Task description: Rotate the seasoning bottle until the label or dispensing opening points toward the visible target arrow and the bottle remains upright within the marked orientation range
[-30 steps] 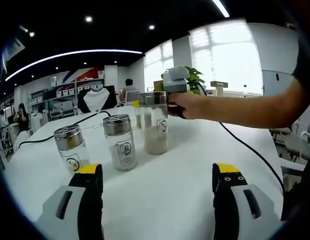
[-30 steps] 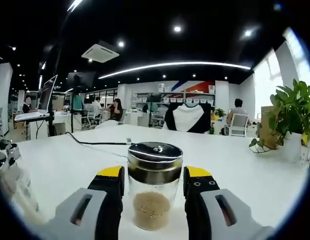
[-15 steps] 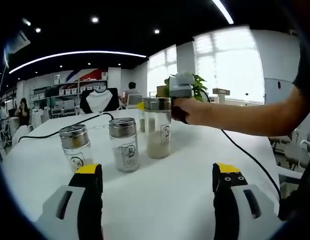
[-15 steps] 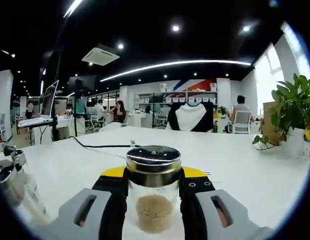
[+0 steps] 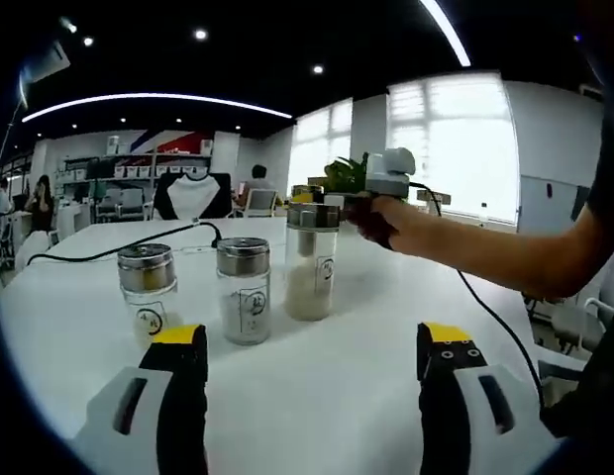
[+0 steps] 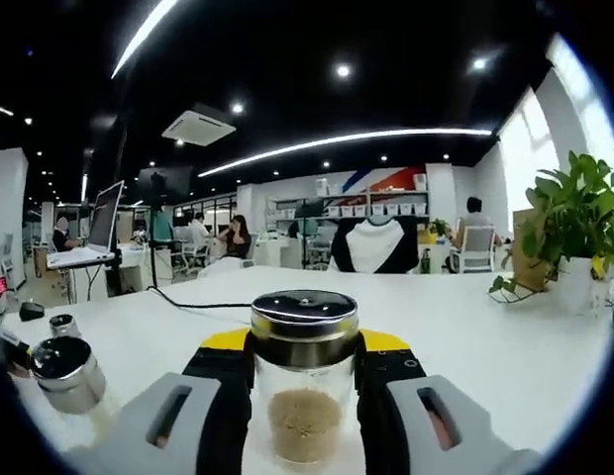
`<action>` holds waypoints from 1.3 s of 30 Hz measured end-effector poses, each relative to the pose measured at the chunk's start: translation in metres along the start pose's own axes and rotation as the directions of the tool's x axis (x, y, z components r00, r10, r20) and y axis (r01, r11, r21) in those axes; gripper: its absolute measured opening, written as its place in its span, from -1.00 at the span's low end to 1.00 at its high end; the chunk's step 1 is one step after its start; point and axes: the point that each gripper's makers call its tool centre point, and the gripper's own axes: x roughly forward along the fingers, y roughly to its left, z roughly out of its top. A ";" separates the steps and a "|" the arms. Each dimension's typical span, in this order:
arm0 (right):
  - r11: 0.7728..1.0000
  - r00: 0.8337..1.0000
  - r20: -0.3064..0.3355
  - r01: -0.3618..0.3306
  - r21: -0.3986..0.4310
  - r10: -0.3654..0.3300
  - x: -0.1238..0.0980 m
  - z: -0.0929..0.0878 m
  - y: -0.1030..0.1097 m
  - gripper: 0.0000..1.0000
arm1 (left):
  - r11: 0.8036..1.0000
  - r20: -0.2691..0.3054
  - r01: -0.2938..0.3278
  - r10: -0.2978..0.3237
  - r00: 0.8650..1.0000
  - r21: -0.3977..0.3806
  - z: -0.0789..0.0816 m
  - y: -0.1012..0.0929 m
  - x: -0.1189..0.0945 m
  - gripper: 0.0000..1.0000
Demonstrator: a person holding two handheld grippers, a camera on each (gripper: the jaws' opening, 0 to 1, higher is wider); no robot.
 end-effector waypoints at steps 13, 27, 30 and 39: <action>0.999 1.000 0.020 -0.013 -0.031 0.014 -0.036 0.017 0.017 -0.26 | 0.999 -0.034 0.040 -0.039 0.999 0.037 0.000 -0.006 0.005 0.81; 0.998 0.997 0.080 0.008 -0.056 -0.004 -0.086 0.038 0.035 -0.26 | 0.997 -0.070 0.045 -0.041 0.997 0.064 -0.005 -0.005 -0.001 0.85; 0.999 0.996 0.089 -0.013 -0.053 0.018 -0.094 0.041 0.041 -0.26 | 0.997 -0.067 0.041 -0.037 0.997 0.064 -0.005 -0.004 -0.003 0.84; 0.999 0.994 0.098 -0.035 -0.024 0.038 -0.112 0.043 0.055 -0.26 | 0.997 -0.039 0.025 -0.023 0.999 0.073 0.004 -0.001 -0.008 0.80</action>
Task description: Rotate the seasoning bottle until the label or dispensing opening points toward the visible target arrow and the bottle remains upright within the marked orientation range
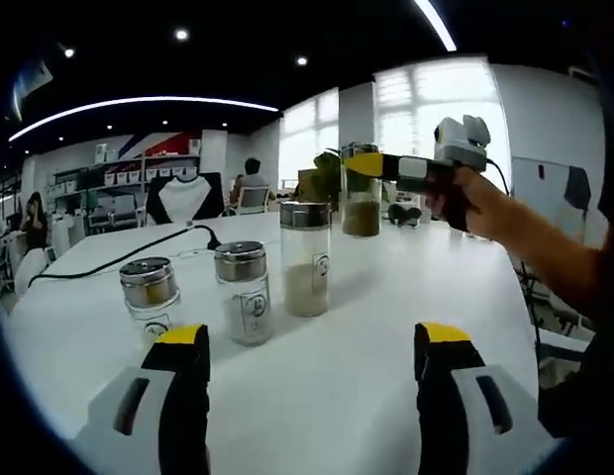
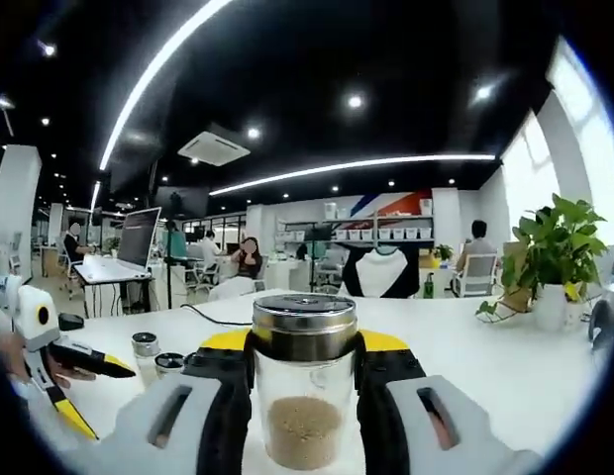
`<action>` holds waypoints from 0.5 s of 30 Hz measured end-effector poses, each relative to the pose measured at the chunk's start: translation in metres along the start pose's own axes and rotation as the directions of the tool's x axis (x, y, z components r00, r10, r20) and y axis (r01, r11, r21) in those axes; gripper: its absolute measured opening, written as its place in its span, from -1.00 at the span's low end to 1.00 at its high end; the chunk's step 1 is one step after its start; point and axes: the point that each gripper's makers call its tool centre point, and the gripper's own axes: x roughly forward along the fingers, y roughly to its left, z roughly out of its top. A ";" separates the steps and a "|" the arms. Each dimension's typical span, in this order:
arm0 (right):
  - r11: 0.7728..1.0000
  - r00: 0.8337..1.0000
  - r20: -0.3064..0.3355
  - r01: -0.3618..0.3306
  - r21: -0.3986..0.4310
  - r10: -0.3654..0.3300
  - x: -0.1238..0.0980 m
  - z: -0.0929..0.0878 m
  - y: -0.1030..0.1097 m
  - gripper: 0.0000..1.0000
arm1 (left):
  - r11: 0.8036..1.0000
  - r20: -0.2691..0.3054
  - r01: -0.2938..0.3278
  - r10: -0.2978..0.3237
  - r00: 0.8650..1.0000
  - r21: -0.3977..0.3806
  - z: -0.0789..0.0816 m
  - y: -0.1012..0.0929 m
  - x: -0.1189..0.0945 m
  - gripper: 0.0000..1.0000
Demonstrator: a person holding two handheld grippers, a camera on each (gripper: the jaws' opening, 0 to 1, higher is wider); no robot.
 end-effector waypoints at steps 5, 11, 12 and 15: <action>1.000 1.000 -0.007 -0.027 0.002 0.027 -0.010 0.002 0.013 -0.26 | 1.000 -0.007 0.004 -0.004 1.000 -0.002 -0.002 -0.002 0.002 0.80; 0.992 0.992 0.025 -0.122 0.032 0.121 -0.018 -0.004 0.034 -0.26 | 1.000 -0.001 0.020 -0.020 1.000 -0.002 0.000 -0.008 0.008 0.79; 0.990 0.991 0.023 -0.135 0.032 0.135 -0.020 -0.006 0.038 -0.26 | 1.000 -0.002 0.024 -0.024 1.000 0.001 0.000 -0.009 0.009 0.78; 0.988 0.988 -0.017 -0.151 0.023 0.152 -0.022 -0.012 0.047 -0.26 | 0.999 -0.008 0.033 -0.033 0.999 0.007 -0.001 -0.012 0.010 0.78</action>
